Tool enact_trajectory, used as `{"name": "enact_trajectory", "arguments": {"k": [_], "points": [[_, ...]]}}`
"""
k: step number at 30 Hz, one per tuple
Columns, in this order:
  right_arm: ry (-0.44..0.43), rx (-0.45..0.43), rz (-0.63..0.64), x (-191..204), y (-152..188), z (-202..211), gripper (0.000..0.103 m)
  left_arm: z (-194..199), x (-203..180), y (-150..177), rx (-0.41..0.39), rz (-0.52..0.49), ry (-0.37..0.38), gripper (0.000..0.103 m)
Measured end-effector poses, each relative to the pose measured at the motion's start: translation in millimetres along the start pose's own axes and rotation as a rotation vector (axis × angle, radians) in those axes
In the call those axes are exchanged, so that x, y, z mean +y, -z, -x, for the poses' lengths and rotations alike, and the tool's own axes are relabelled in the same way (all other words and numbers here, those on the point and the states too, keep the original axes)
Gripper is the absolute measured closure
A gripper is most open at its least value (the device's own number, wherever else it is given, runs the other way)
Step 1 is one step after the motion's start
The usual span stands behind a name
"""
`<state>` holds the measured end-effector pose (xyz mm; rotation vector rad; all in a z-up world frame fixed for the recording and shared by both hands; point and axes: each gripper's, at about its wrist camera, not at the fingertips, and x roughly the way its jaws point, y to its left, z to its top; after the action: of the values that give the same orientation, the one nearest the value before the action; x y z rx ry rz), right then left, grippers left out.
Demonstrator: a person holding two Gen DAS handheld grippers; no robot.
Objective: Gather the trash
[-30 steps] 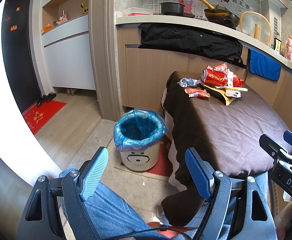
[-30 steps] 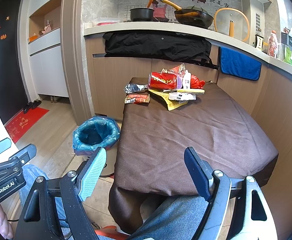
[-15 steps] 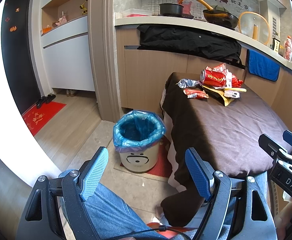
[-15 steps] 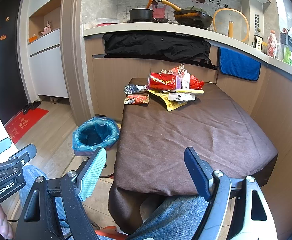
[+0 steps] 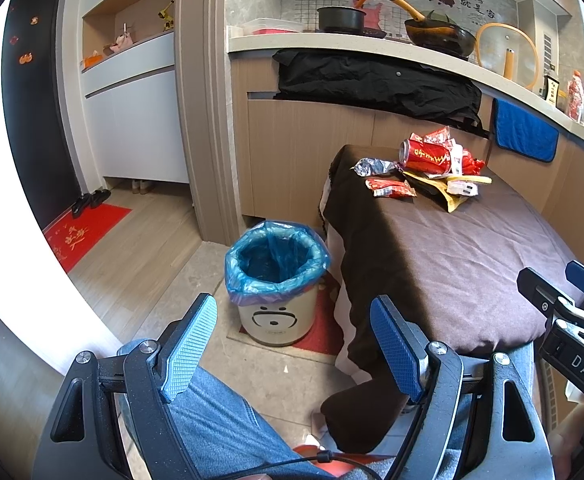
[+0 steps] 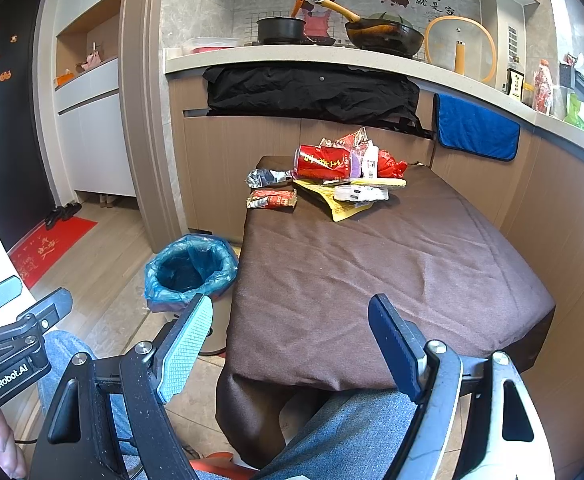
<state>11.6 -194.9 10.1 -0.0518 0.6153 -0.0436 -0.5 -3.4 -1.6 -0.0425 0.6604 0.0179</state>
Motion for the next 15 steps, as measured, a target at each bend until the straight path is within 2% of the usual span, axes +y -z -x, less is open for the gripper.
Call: {"name": "enact_trajectory", "arguments": {"k": [15], "points": [[0.002, -0.003, 0.0, -2.6, -2.0, 0.0, 0.025, 2.3, -0.3, -2.0, -0.003, 0.0, 0.004, 0.024]]}}
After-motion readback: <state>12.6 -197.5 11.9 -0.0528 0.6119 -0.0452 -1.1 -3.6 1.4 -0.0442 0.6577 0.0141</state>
